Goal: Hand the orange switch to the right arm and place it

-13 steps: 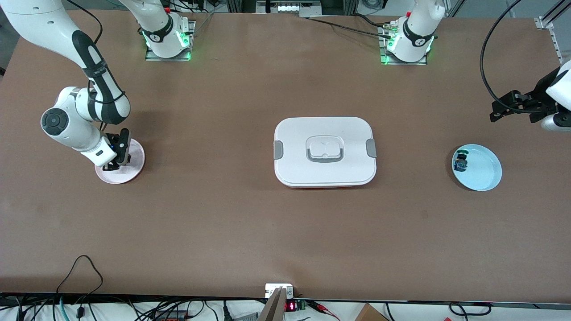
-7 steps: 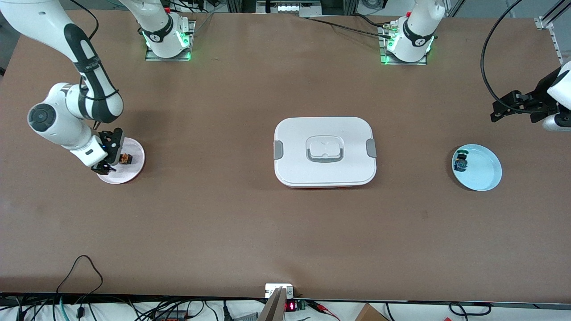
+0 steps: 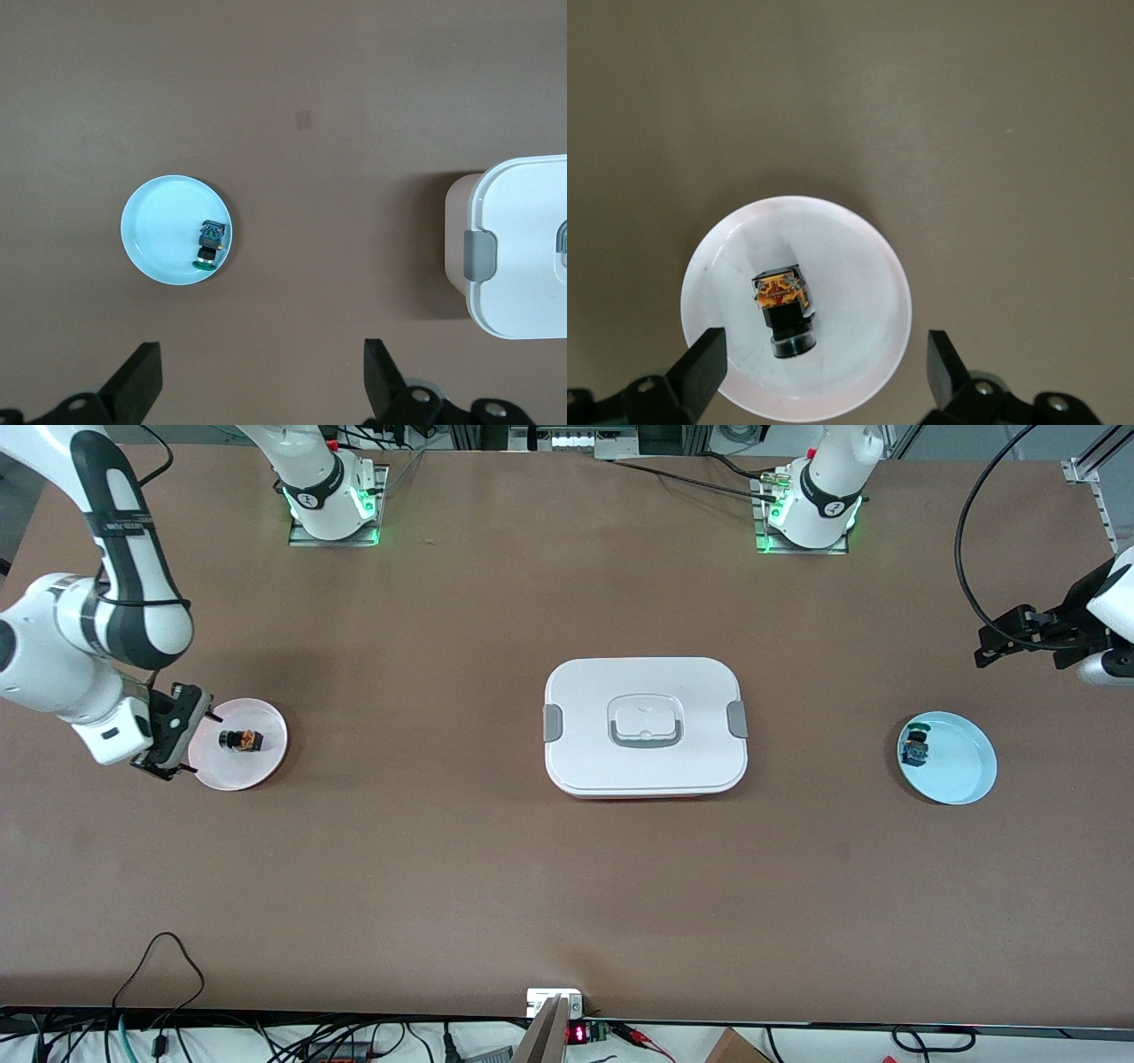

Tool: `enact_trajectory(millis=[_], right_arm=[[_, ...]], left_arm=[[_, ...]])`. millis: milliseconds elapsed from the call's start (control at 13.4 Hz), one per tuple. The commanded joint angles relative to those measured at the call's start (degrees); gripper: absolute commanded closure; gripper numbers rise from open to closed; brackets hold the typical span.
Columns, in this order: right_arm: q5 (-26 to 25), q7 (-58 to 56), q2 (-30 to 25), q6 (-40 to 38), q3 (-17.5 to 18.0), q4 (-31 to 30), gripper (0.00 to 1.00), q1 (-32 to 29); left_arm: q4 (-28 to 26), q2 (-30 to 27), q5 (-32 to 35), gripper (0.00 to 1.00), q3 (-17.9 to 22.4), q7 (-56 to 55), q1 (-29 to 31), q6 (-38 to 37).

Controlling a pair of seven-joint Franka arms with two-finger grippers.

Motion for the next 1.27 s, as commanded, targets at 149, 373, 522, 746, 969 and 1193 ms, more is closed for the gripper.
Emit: enact_trajectory(millis=[149,373,522,746,969,1193], right_arm=[[4.2,12.8,-1.3,-11.2,0.7,8.5,0.0,0.5],[6.0,24.9,-2.2,-15.8,0.7,10.5,0.0,1.8],[6.0,35.9,-2.2,-19.4,0.6,10.6,0.0,2.3],[5.8,52.5,-2.4,-27.8,0.6,12.3,0.0,4.0],[6.0,65.0,-2.4,-36.7,0.6,14.3,0.0,4.6],[4.6,68.4,-2.8,-40.4,0.6,16.6,0.0,4.8]], left_arm=[[1.7,0.7,-0.8,0.0,0.1,0.0,0.2,-1.1],[1.7,0.7,-0.8,0.0,0.1,0.0,0.2,-1.1],[1.7,0.7,-0.8,0.0,0.1,0.0,0.2,-1.1],[1.7,0.7,-0.8,0.0,0.2,0.0,0.2,-1.1],[1.7,0.8,-0.8,0.0,0.2,0.0,0.2,-1.1],[1.7,0.8,-0.8,0.0,0.2,0.0,0.2,-1.0]])
